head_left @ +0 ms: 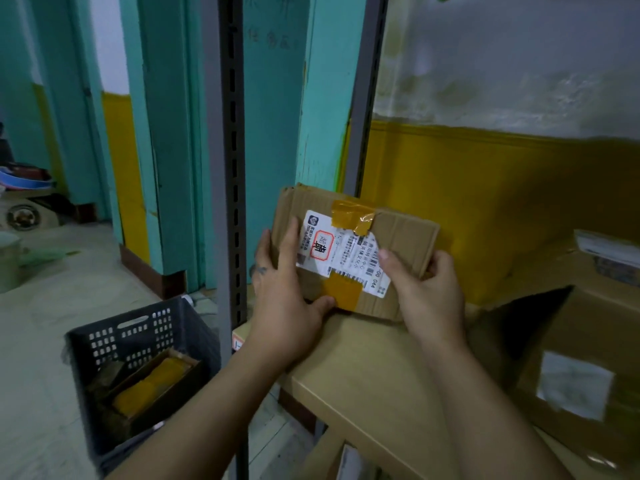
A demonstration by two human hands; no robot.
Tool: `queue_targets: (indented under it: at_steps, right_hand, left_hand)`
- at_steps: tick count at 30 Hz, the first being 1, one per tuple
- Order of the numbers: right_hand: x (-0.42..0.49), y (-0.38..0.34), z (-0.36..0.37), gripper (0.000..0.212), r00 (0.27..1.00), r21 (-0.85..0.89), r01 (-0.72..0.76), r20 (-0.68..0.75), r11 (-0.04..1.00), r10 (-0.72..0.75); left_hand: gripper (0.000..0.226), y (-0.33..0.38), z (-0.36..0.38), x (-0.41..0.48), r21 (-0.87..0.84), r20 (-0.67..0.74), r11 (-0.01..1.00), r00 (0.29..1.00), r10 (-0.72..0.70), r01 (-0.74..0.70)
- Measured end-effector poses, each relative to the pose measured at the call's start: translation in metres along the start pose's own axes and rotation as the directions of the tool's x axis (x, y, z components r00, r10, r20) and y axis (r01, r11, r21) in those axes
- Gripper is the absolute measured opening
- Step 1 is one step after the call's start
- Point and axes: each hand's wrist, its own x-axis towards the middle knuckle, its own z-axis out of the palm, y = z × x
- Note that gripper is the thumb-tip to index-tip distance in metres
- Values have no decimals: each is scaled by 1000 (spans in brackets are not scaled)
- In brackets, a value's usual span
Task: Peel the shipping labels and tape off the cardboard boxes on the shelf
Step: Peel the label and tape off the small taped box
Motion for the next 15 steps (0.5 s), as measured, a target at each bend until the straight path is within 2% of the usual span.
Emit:
queue_targets:
  at_steps: [4,6,11,15]
  right_hand:
    - [-8,10,12,108,992,-7,-15,127,1000,16]
    - [-11,13,13,123,992,-86,-14,122,996,24]
    - [-15,13,13,127,999,-165,-34,13,986,37]
    - [-16,11,11,127,998,-177,-56,-20,983,54]
  left_hand:
    - [130,-5,-1,3,-70,-14,994,997,-80,79]
    - [126,-5,1,3,-76,-17,989,991,-130,129]
    - [96,-4,1,1,-83,-6,984,988,-157,156]
    - [84,-5,-5,2,-127,-28,974,981,-190,185]
